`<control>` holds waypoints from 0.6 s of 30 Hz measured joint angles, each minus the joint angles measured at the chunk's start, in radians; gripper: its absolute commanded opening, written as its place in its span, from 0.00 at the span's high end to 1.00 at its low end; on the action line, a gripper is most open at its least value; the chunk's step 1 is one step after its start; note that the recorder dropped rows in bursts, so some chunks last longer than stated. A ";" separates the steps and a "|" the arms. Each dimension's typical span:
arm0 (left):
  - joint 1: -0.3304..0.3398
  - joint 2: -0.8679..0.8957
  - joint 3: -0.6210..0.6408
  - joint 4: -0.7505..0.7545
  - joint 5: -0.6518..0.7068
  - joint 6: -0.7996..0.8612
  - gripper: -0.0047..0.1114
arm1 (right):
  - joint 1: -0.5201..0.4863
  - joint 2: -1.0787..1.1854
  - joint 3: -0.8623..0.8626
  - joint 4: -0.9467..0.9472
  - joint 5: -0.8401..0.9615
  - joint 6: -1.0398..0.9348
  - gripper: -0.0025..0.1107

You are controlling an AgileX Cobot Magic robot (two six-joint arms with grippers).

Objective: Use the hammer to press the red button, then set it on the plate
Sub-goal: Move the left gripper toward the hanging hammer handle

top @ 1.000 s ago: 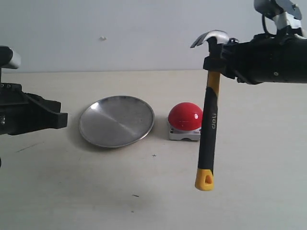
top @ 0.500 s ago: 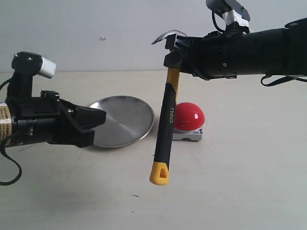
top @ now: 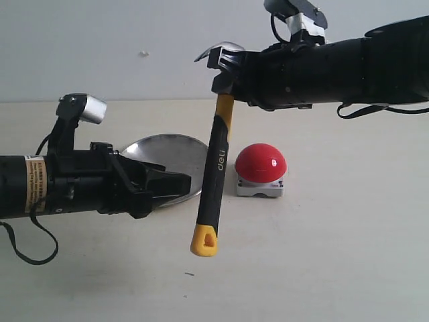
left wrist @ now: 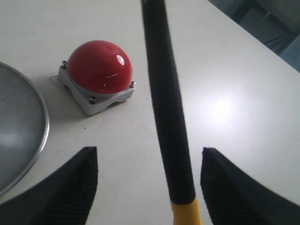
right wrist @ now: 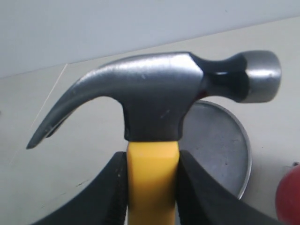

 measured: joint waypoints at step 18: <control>-0.050 0.141 -0.057 0.038 -0.041 -0.002 0.42 | 0.005 0.016 -0.008 0.000 -0.024 0.013 0.98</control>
